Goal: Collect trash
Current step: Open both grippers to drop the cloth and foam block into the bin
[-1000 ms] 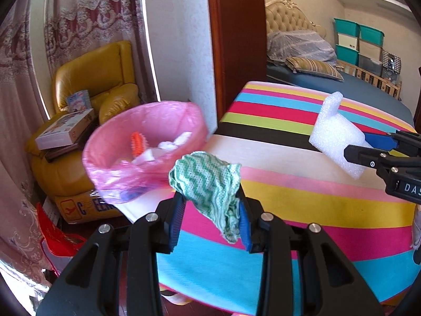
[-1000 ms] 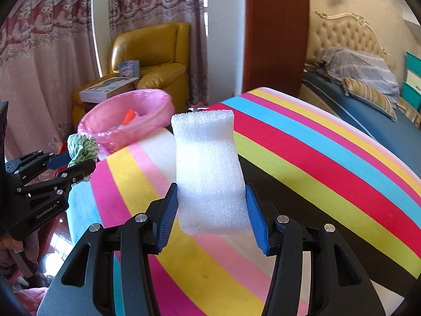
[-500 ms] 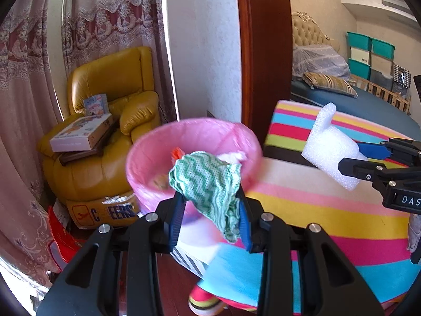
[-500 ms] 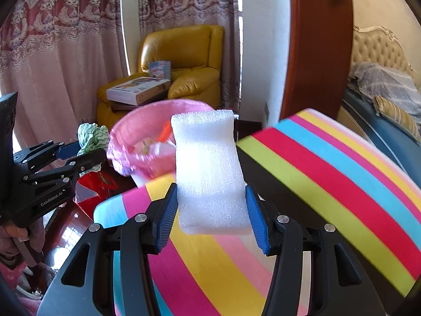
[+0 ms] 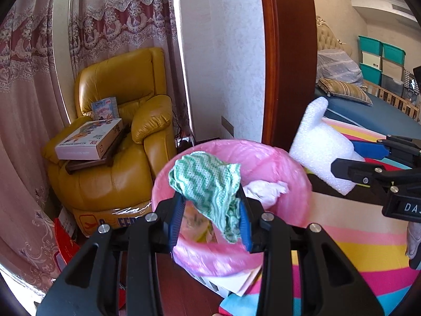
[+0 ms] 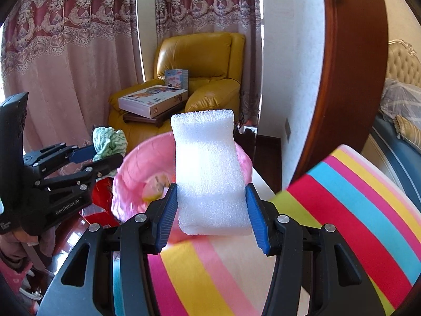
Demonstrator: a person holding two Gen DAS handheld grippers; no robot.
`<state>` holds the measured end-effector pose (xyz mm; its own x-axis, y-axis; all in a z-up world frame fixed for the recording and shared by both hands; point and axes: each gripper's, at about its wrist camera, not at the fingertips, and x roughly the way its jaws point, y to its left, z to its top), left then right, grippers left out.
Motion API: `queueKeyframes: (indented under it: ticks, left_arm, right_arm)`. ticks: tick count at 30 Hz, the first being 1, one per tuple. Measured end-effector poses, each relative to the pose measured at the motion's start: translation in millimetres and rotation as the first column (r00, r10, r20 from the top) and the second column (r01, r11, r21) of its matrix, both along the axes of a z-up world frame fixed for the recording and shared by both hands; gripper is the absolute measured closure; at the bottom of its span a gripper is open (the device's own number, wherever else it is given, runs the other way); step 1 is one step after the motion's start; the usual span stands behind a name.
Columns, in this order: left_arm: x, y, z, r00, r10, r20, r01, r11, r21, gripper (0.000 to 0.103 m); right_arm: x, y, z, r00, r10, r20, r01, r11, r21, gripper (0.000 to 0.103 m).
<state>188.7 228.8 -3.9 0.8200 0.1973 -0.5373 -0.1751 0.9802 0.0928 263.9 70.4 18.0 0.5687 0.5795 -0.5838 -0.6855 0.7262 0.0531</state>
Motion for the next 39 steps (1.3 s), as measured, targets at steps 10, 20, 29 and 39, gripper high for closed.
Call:
queueKeyframes:
  ticks: [10,20,29,39]
  left_arm:
    - [41.8,27.9,-7.9,0.998,0.055,-0.014,-0.056,0.998,-0.017,0.062]
    - [37.4,56.4,-17.1,0.988,0.153,0.015,-0.151,0.986,-0.072,0.011]
    - [-29.6,47.7,17.9,0.977,0.181,0.114,-0.179,0.983,-0.025,0.005]
    - [-102.6,3.4,55.2,0.963,0.206,0.171,-0.215,0.976,0.033,0.005]
  right_arm:
    - [43.2,38.1,-1.3,1.0,0.028,0.004,-0.028,0.999,0.014,0.051]
    - [75.2,23.3,9.9,1.0,0.022,-0.006,-0.02,0.976,0.217,0.021]
    - [30.6,-43.4,46.2,0.999,-0.032,-0.005,0.032,0.96,0.278,0.018]
    - [-65.8,-77.1,55.9,0.989,-0.074,0.129,0.055,0.989,0.141,0.018]
